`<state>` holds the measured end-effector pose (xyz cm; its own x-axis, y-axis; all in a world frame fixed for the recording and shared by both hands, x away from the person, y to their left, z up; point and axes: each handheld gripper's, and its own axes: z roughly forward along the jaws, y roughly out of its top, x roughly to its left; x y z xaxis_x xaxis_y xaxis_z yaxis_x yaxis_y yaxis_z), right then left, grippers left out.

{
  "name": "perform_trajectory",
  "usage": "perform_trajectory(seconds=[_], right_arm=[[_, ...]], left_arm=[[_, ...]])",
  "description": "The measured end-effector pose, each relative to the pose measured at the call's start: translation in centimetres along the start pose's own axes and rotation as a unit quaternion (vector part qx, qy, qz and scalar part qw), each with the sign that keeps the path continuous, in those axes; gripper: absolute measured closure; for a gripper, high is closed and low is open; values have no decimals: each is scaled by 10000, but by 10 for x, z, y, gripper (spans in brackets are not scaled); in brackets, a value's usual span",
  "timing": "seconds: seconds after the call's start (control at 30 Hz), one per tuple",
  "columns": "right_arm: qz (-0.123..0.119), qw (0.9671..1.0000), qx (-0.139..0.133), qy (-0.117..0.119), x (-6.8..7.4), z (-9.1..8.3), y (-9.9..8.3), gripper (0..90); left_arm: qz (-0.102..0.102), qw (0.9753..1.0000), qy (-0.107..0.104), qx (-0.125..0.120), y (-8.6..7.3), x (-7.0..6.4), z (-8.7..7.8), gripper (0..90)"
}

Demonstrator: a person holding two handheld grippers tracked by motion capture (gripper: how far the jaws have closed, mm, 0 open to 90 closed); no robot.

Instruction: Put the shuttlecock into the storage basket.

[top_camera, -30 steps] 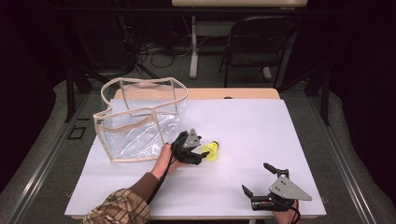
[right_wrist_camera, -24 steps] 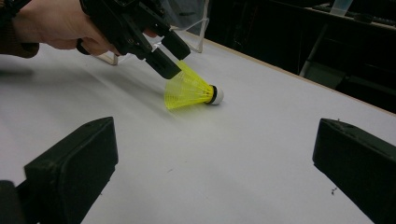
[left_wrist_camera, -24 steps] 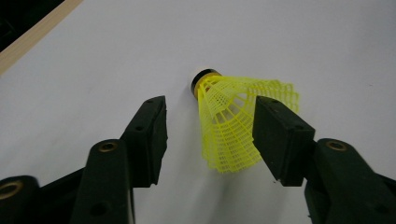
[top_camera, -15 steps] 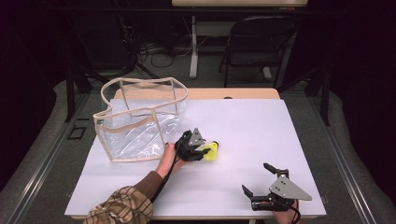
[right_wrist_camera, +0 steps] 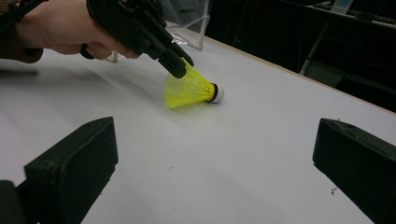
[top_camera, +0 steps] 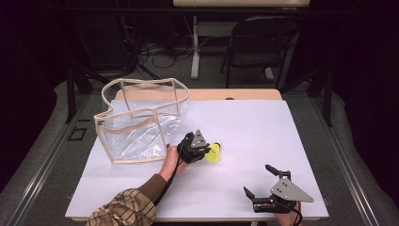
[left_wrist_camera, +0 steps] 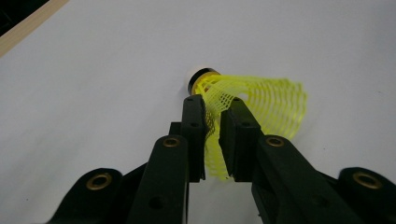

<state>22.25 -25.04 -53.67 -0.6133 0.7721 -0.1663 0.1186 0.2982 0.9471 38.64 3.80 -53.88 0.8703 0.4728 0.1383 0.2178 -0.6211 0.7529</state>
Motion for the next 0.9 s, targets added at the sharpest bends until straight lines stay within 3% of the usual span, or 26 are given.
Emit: perform_trajectory(seconds=[0.27, 0.5, 0.9], right_arm=[[-3, 10000, 4, -5, 0, 0, 0, 0], [-4, 10000, 7, -9, 0, 0, 0, 0], [0, 10000, -4, -4, 0, 0, 0, 0]], left_arm=[[71, 10000, -20, -38, 1, -2, 1, 881], [107, 9999, -55, -58, 1, -2, -1, 891], [112, 9997, 58, -187, 6, 0, -9, 892]])
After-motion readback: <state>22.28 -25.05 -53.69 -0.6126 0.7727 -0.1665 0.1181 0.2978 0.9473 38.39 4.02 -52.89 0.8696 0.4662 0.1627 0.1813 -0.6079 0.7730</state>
